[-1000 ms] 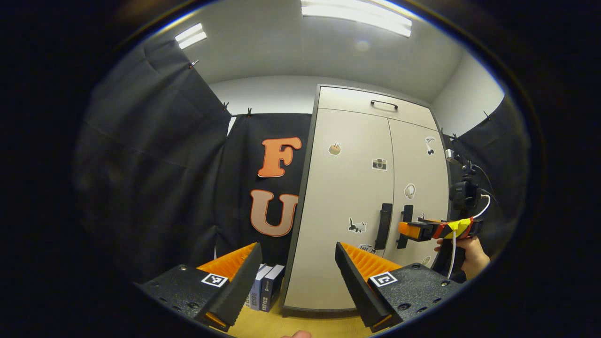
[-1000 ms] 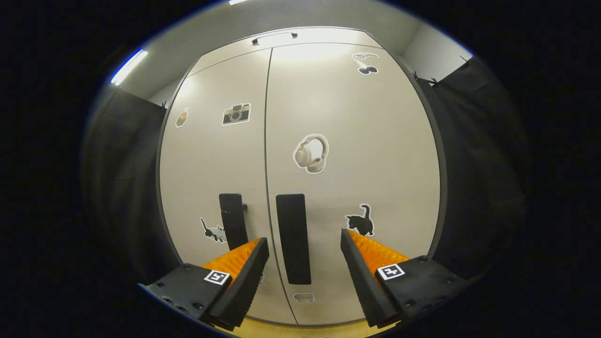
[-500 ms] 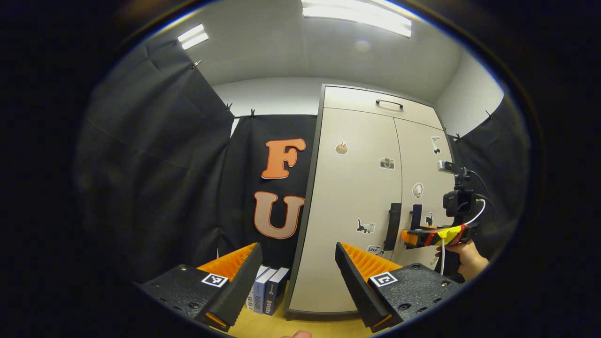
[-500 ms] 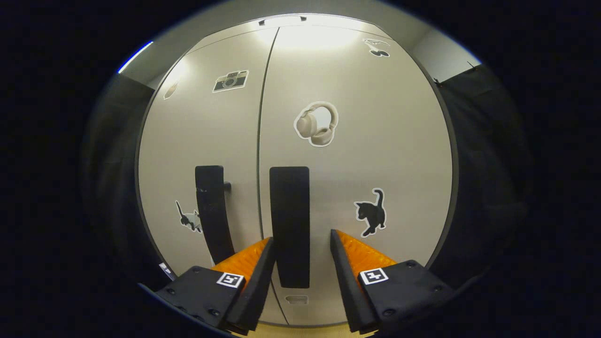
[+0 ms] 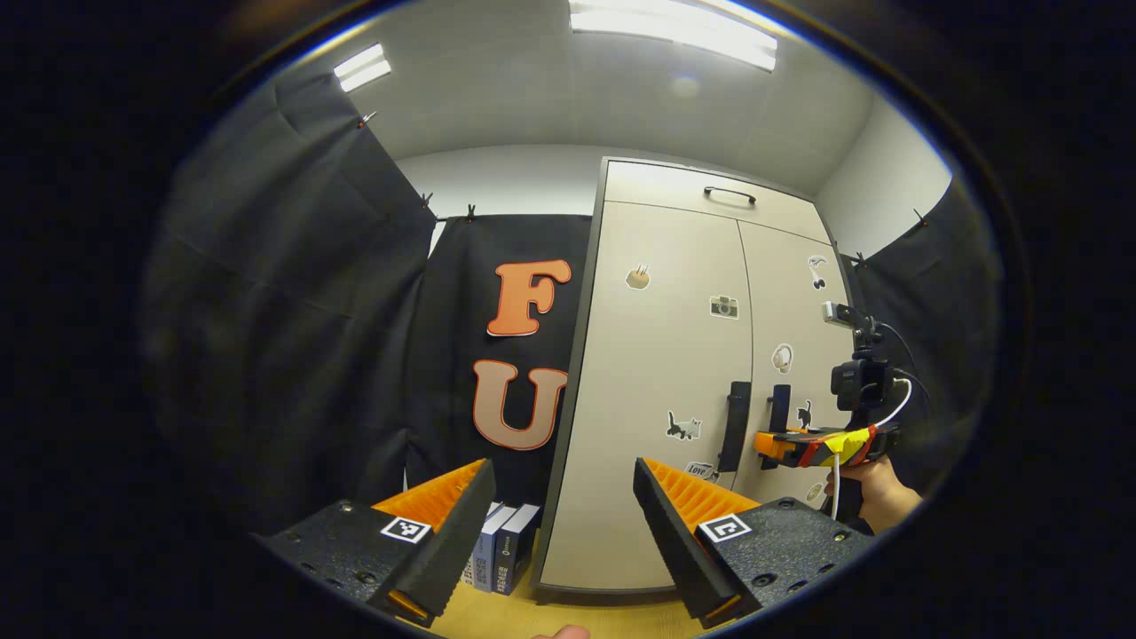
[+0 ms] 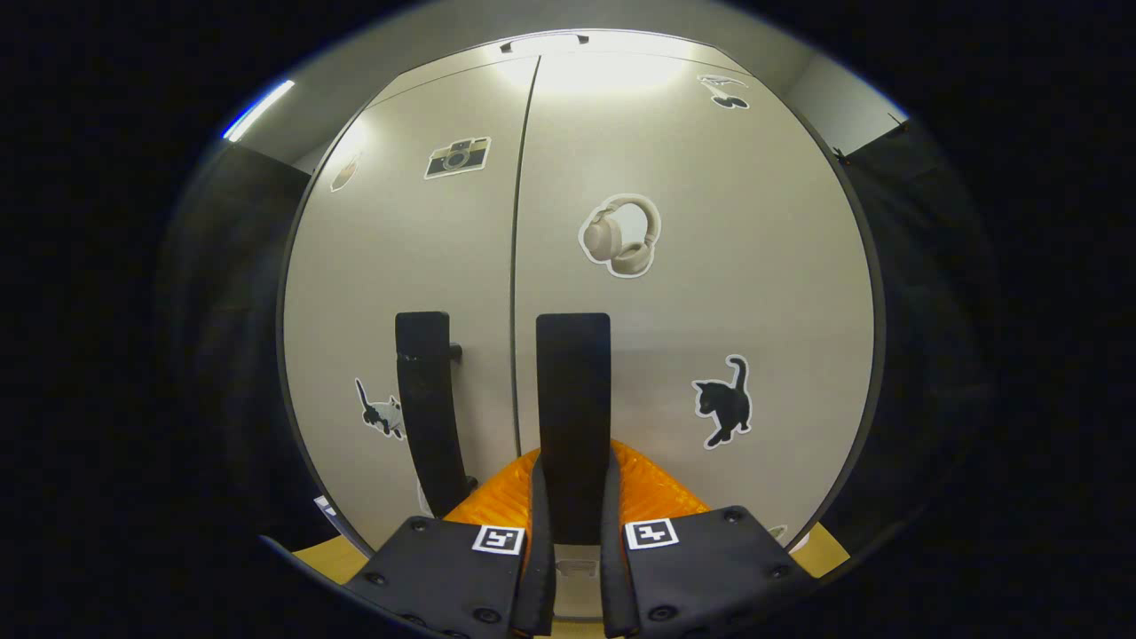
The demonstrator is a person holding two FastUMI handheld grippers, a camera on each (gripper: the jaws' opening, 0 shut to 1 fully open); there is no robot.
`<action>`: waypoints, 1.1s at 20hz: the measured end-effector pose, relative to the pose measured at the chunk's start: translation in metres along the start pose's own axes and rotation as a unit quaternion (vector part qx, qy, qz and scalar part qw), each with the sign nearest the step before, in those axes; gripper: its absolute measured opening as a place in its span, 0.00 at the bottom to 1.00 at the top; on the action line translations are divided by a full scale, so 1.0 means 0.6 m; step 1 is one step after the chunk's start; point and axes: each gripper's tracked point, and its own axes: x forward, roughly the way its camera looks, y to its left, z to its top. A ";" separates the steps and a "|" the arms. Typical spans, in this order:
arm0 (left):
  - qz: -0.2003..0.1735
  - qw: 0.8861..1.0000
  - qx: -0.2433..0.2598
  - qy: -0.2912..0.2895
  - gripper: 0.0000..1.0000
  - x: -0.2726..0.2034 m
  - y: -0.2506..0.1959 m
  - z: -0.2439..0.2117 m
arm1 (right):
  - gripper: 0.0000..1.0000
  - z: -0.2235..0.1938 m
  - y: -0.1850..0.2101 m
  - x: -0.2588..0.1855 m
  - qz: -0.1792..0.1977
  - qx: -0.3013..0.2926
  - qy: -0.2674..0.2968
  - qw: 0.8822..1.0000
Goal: Open the right door of the double-door shoe cabinet with the right hand, and open the left door with the left hand.
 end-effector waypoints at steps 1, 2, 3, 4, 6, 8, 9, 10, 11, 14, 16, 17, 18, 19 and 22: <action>0.001 1.000 0.001 0.000 0.94 0.000 0.000 0.000 | 0.28 0.000 0.001 -0.004 0.009 -0.004 0.001 1.000; 0.001 1.000 0.001 0.001 0.94 -0.001 -0.001 -0.001 | 0.28 0.000 0.002 -0.009 0.019 -0.003 0.003 1.000; 0.000 1.000 0.001 0.003 0.94 -0.001 -0.004 -0.004 | 0.28 0.001 0.002 -0.015 0.029 0.001 0.005 1.000; -0.001 1.000 -0.001 0.005 0.94 0.000 -0.009 -0.007 | 0.28 0.002 0.003 -0.020 0.038 0.003 0.007 0.999; -0.008 1.000 -0.003 0.010 0.94 0.002 -0.020 -0.011 | 0.28 0.003 0.003 -0.032 0.055 0.001 0.012 0.998; -0.017 1.000 0.001 0.020 0.94 0.008 -0.033 -0.018 | 0.28 0.005 0.003 -0.044 0.072 0.001 0.015 0.997; -0.022 1.000 0.004 0.022 0.94 0.009 -0.040 -0.020 | 0.28 0.006 0.001 -0.051 0.078 0.000 0.017 0.997; -0.025 0.999 0.004 0.022 0.94 0.011 -0.048 -0.020 | 0.28 0.005 -0.001 -0.059 0.082 -0.004 0.018 0.996; -0.029 0.999 0.002 0.021 0.95 0.011 -0.056 -0.020 | 0.28 0.007 -0.003 -0.066 0.085 -0.012 0.016 0.996; -0.051 0.998 -0.008 0.021 0.94 0.006 -0.088 -0.031 | 0.28 0.007 -0.012 -0.082 0.101 -0.029 0.013 0.994; -0.062 0.998 -0.009 0.032 0.94 0.003 -0.105 -0.046 | 0.28 0.007 -0.013 -0.095 0.113 -0.021 0.015 0.993; -0.065 0.997 -0.008 0.036 0.94 0.001 -0.111 -0.050 | 0.28 0.007 -0.014 -0.099 0.117 -0.019 0.015 0.993; -0.067 0.997 -0.008 0.038 0.94 -0.001 -0.115 -0.051 | 0.28 0.007 -0.015 -0.103 0.120 -0.018 0.015 0.993; -0.068 0.997 -0.007 0.038 0.94 -0.002 -0.118 -0.051 | 0.28 0.006 -0.017 -0.108 0.121 -0.016 0.014 0.992; -0.063 0.997 -0.002 0.038 0.95 -0.005 -0.120 -0.056 | 0.29 0.005 -0.024 -0.123 0.129 -0.011 0.015 0.991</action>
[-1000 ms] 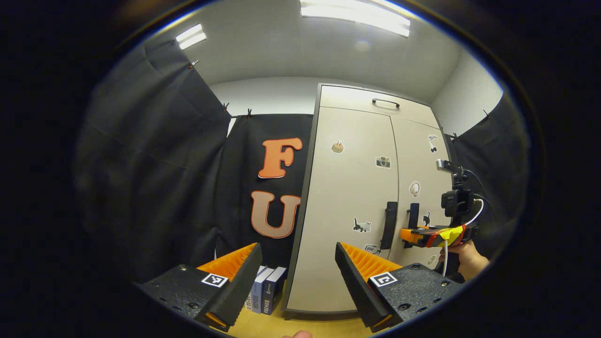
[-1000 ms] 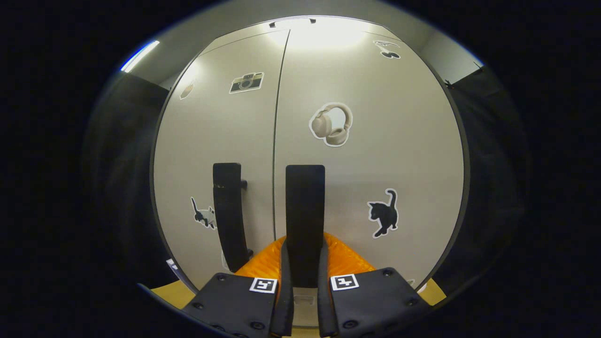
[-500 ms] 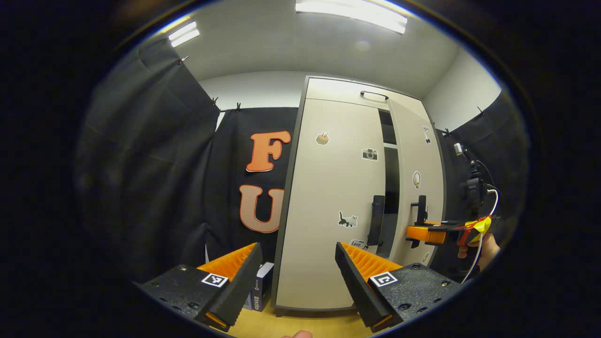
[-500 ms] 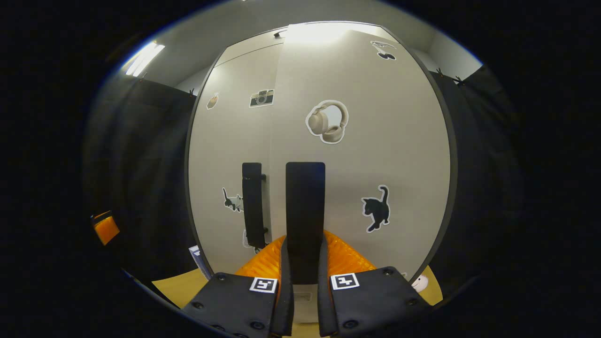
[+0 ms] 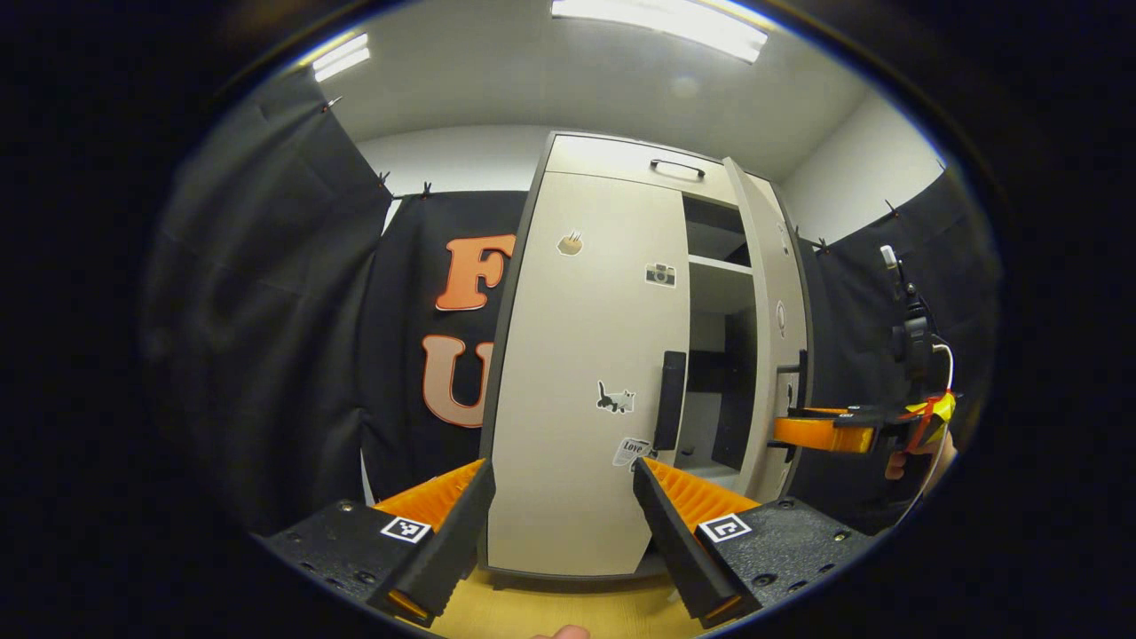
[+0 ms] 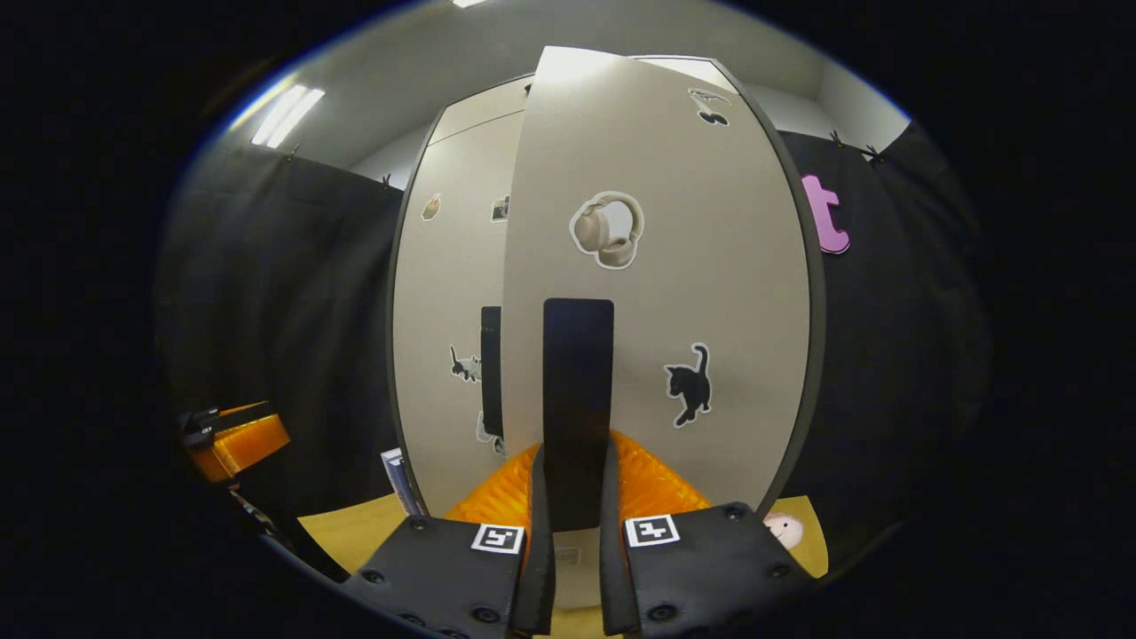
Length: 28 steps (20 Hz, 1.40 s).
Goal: Open the right door of the double-door shoe cabinet with the right hand, and open the left door with the left hand.
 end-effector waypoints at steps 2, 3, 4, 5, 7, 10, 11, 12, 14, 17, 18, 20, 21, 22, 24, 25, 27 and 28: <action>0.003 1.000 -0.001 0.001 0.95 0.000 0.002 -0.003 | 0.28 -0.001 -0.002 -0.010 0.005 0.004 0.001 1.000; 0.004 1.000 -0.002 0.001 0.95 0.001 0.003 -0.005 | 0.28 -0.001 -0.004 -0.015 0.007 0.002 0.002 1.000; 0.005 1.000 -0.003 0.001 0.95 0.002 0.003 -0.006 | 0.28 -0.001 -0.007 -0.020 0.009 -0.002 0.003 1.000; 0.007 1.000 -0.002 0.002 0.95 0.003 0.003 -0.008 | 0.28 -0.002 -0.009 -0.025 0.011 -0.005 0.005 1.000; 0.007 1.000 -0.003 0.001 0.95 0.007 0.002 -0.010 | 0.28 -0.002 -0.015 -0.036 0.013 -0.002 0.007 1.000; 0.003 1.000 -0.005 0.000 0.94 0.013 -0.005 -0.013 | 0.28 -0.003 -0.023 -0.047 0.011 -0.006 0.006 1.000; 0.002 1.000 -0.004 -0.001 0.94 0.015 -0.008 -0.013 | 0.28 -0.003 -0.028 -0.051 0.010 -0.012 0.005 1.000; 0.000 1.000 -0.005 -0.002 0.94 0.015 -0.012 -0.014 | 0.28 -0.002 -0.032 -0.054 0.008 -0.015 0.005 1.000; -0.005 1.000 -0.007 -0.003 0.94 0.016 -0.020 -0.015 | 0.28 -0.002 -0.040 -0.061 0.006 -0.015 0.003 1.000; -0.010 1.000 -0.010 -0.004 0.94 0.015 -0.028 -0.018 | 0.28 -0.002 -0.053 -0.077 -0.001 -0.018 0.000 1.000; -0.011 1.000 -0.011 -0.004 0.94 0.015 -0.029 -0.019 | 0.28 -0.002 -0.059 -0.081 -0.005 -0.020 0.000 1.000; -0.014 1.000 -0.011 -0.005 0.94 0.015 -0.033 -0.020 | 0.28 -0.002 -0.067 -0.086 -0.013 -0.019 -0.003 1.000; -0.016 1.000 -0.011 -0.006 0.94 0.015 -0.035 -0.018 | 0.28 -0.002 -0.071 -0.090 -0.017 -0.018 -0.004 1.000; -0.017 1.000 -0.011 -0.006 0.94 0.014 -0.037 -0.017 | 0.27 -0.003 -0.074 -0.091 -0.022 -0.014 -0.002 1.000; -0.025 1.000 -0.015 -0.007 0.95 0.015 -0.046 -0.016 | 0.27 -0.004 -0.075 -0.095 -0.027 -0.003 -0.001 1.000; -0.029 0.999 -0.017 -0.008 0.94 0.016 -0.050 -0.016 | 0.27 -0.004 -0.076 -0.097 -0.027 0.000 -0.003 1.000; -0.031 0.999 -0.012 -0.008 0.94 0.011 -0.054 -0.015 | 0.27 -0.004 -0.079 -0.099 -0.029 -0.001 -0.006 1.000; -0.031 0.999 -0.009 -0.008 0.94 0.010 -0.056 -0.015 | 0.27 -0.004 -0.083 -0.100 -0.031 -0.004 -0.007 0.999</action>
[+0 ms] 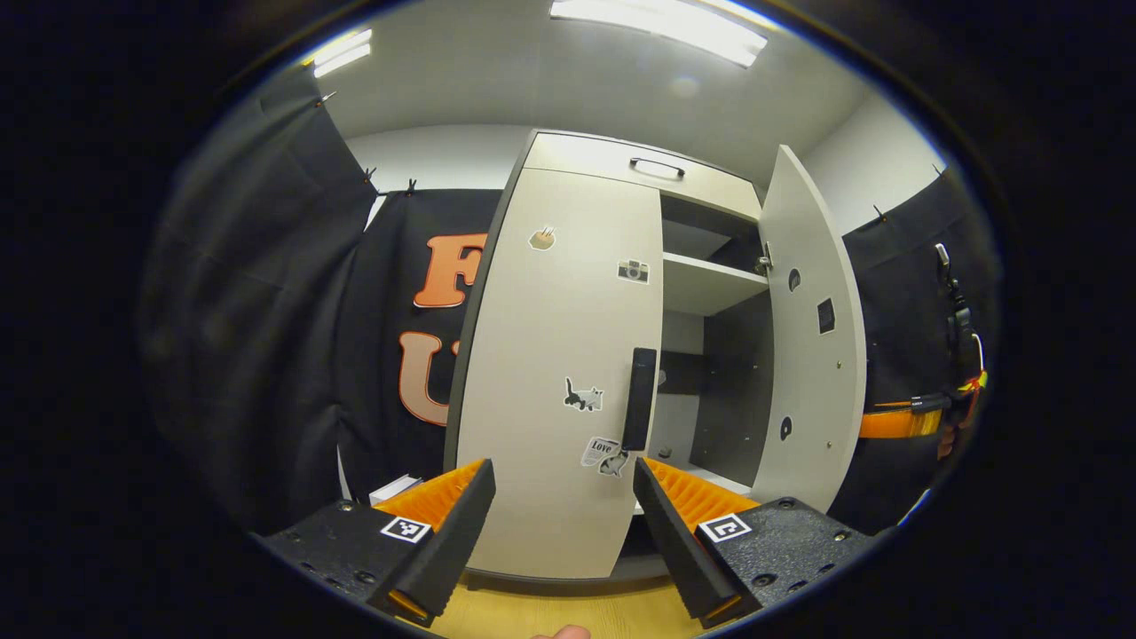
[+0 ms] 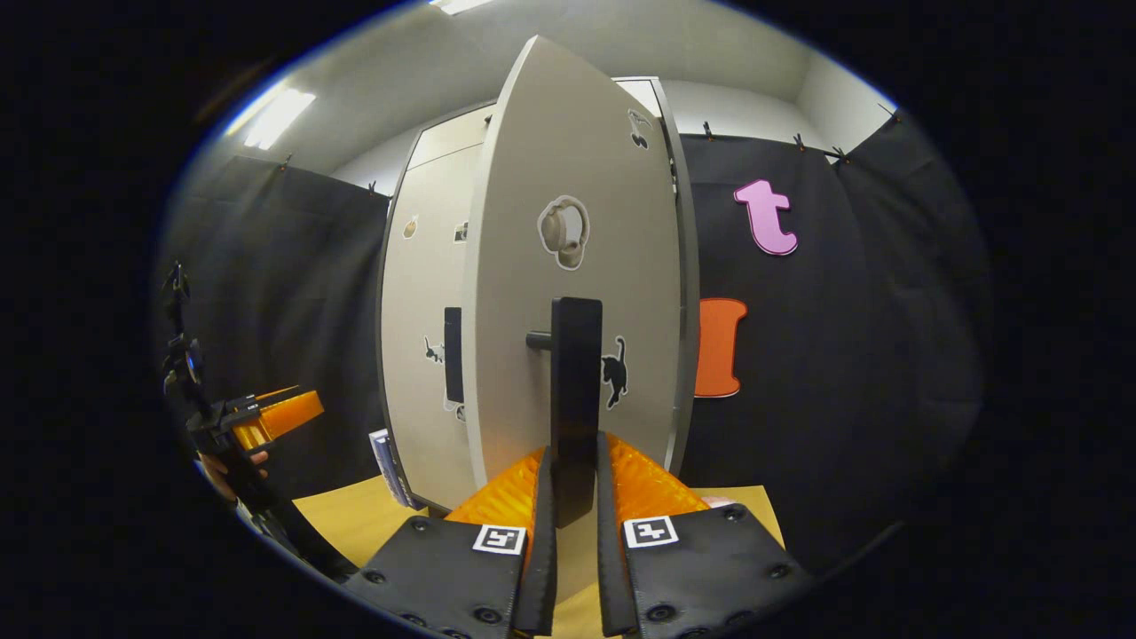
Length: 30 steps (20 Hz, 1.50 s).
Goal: Open the right door of the double-door shoe cabinet with the right hand, and open the left door with the left hand.
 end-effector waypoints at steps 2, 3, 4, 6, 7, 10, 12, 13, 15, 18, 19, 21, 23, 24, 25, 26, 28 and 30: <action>-0.002 1.000 0.005 0.000 0.94 -0.003 -0.002 -0.001 | 0.27 0.000 -0.008 0.000 -0.007 -0.003 -0.002 1.000; -0.003 1.000 0.006 0.001 0.94 -0.002 -0.003 -0.002 | 0.27 0.000 -0.010 -0.002 -0.011 -0.003 -0.001 1.000; -0.004 1.000 0.008 0.000 0.94 -0.002 -0.005 -0.002 | 0.27 -0.001 -0.013 -0.004 -0.014 -0.004 -0.001 1.000; -0.005 1.000 0.008 -0.001 0.95 -0.003 -0.007 0.000 | 0.27 -0.003 -0.021 -0.008 -0.023 -0.006 0.000 1.000; -0.006 1.000 0.007 -0.001 0.94 -0.005 -0.009 0.000 | 0.27 -0.002 -0.025 -0.010 -0.028 -0.007 -0.001 1.000; -0.011 1.000 0.009 0.000 0.95 -0.004 -0.016 -0.002 | 0.27 -0.004 -0.036 -0.017 -0.041 -0.005 -0.001 0.999; -0.013 1.000 0.010 0.000 0.95 -0.004 -0.021 -0.003 | 0.26 -0.007 -0.044 -0.022 -0.054 -0.002 -0.001 0.999; -0.015 1.000 0.009 0.001 0.95 -0.004 -0.024 -0.004 | 0.26 -0.007 -0.051 -0.025 -0.063 -0.001 -0.003 0.998; -0.023 1.000 0.007 0.004 0.94 -0.004 -0.034 -0.007 | 0.26 -0.007 -0.068 -0.032 -0.084 0.007 -0.007 0.996; -0.030 0.999 0.009 0.004 0.94 -0.004 -0.045 -0.007 | 0.23 -0.014 -0.095 -0.038 -0.115 0.018 -0.008 0.993; -0.032 0.999 0.010 0.003 0.94 -0.002 -0.049 -0.006 | 0.21 -0.014 -0.105 -0.044 -0.125 0.019 -0.007 0.992; -0.037 0.999 0.008 0.004 0.94 0.001 -0.057 -0.006 | 0.33 -0.022 -0.095 -0.045 -0.112 0.037 -0.001 0.993; -0.041 0.999 0.007 0.005 0.94 0.003 -0.065 -0.005 | 0.20 -0.034 -0.092 -0.049 -0.107 0.047 0.008 0.993; -0.042 0.999 0.008 0.006 0.94 0.005 -0.067 -0.003 | 0.19 -0.040 -0.095 -0.053 -0.111 0.044 0.014 0.993; -0.042 0.999 0.008 0.006 0.94 0.006 -0.067 0.000 | 0.19 -0.043 -0.097 -0.059 -0.115 0.042 0.015 0.992; -0.040 0.999 0.009 0.008 0.94 0.010 -0.065 0.001 | 0.20 -0.045 -0.097 -0.064 -0.120 0.042 0.015 0.992; -0.034 0.999 0.006 0.016 0.94 0.026 -0.061 0.007 | 0.20 -0.048 -0.103 -0.077 -0.142 0.043 0.020 0.989; -0.027 0.999 0.008 0.015 0.94 0.050 -0.056 0.023 | 0.19 -0.044 -0.105 -0.095 -0.162 0.045 0.014 0.986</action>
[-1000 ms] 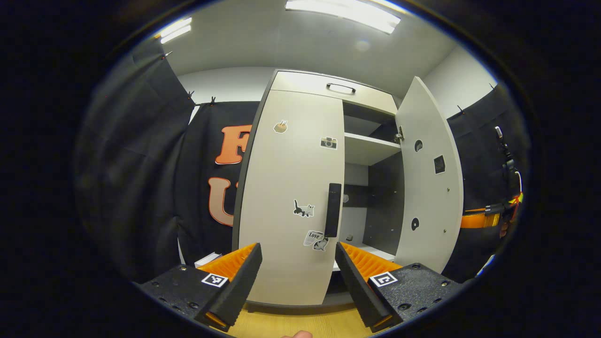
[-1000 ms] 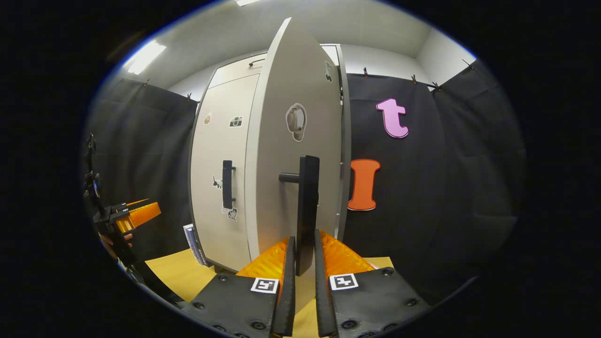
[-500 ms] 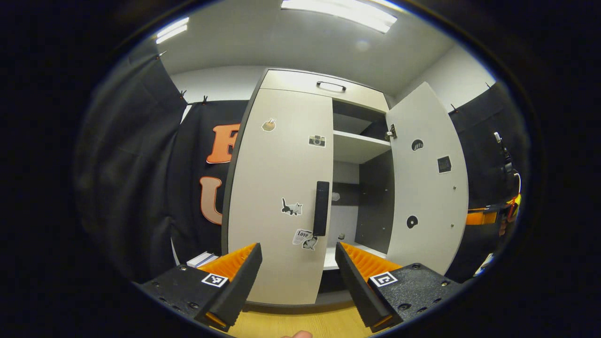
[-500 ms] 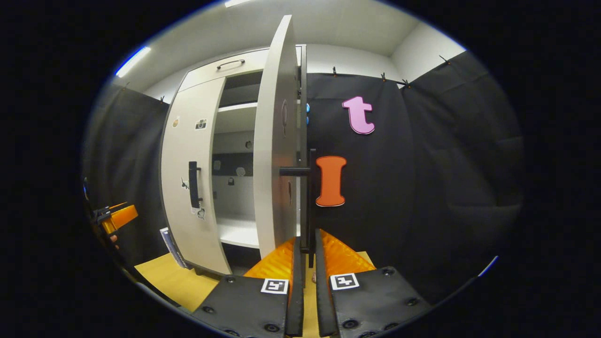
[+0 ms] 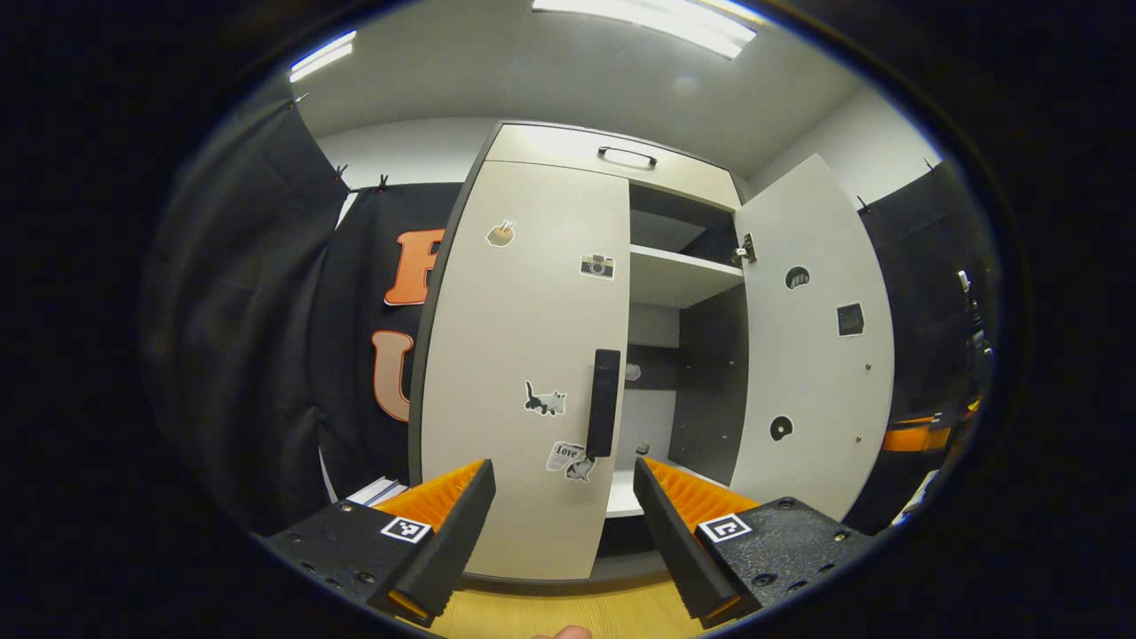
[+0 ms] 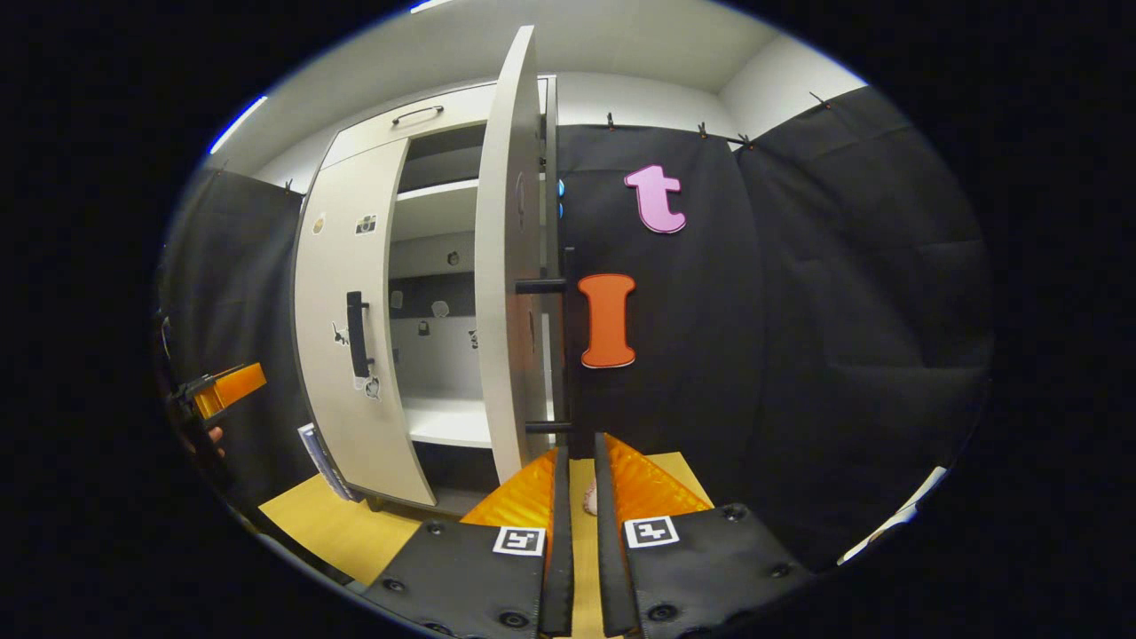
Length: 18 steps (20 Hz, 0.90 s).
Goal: Open the right door of the double-door shoe cabinet with the right hand, and open the left door with the left hand.
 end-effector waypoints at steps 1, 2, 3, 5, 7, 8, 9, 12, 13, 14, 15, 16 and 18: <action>0.004 1.000 0.005 -0.001 0.94 0.013 0.002 0.010 | 0.20 0.004 0.001 -0.008 -0.001 0.006 -0.007 1.000; 0.008 1.000 0.010 -0.001 0.94 0.027 0.005 0.019 | 0.20 0.006 0.003 -0.017 -0.001 0.012 -0.010 1.000; 0.010 1.000 0.014 -0.003 0.94 0.043 0.007 0.029 | 0.20 0.007 0.005 -0.027 0.000 0.015 -0.013 1.000; 0.001 1.000 0.009 -0.012 0.94 0.072 -0.005 0.048 | 0.33 0.003 0.014 -0.040 0.006 0.012 -0.009 1.000; -0.013 1.000 0.001 -0.011 0.94 0.095 -0.021 0.056 | 0.44 0.004 0.011 -0.050 -0.003 0.002 -0.015 1.000; -0.021 1.000 -0.001 -0.008 0.94 0.107 -0.031 0.056 | 0.67 0.006 0.008 -0.056 -0.009 -0.003 -0.021 1.000; -0.028 1.000 0.001 -0.006 0.94 0.120 -0.040 0.058 | 0.76 0.010 0.004 -0.061 -0.014 -0.006 -0.028 0.999; -0.034 0.999 0.016 -0.012 0.94 0.164 -0.051 0.068 | 0.94 0.025 0.003 -0.076 -0.012 -0.008 -0.056 0.998; -0.036 0.999 0.023 -0.010 0.94 0.183 -0.057 0.064 | 0.94 0.028 0.003 -0.081 -0.011 -0.009 -0.062 0.998; -0.038 0.999 0.028 -0.002 0.96 0.200 -0.062 0.055 | 0.98 0.029 0.000 -0.086 -0.013 -0.009 -0.064 0.998; -0.040 0.999 0.031 0.009 0.92 0.217 -0.068 0.041 | 0.94 0.029 -0.002 -0.091 -0.015 -0.011 -0.066 0.998; -0.038 0.999 0.035 0.017 0.94 0.231 -0.070 0.026 | 0.93 0.032 -0.004 -0.094 -0.018 -0.013 -0.069 0.997; -0.022 0.998 0.054 0.019 0.94 0.262 -0.066 0.005 | 0.93 0.037 -0.006 -0.097 -0.024 -0.017 -0.073 0.997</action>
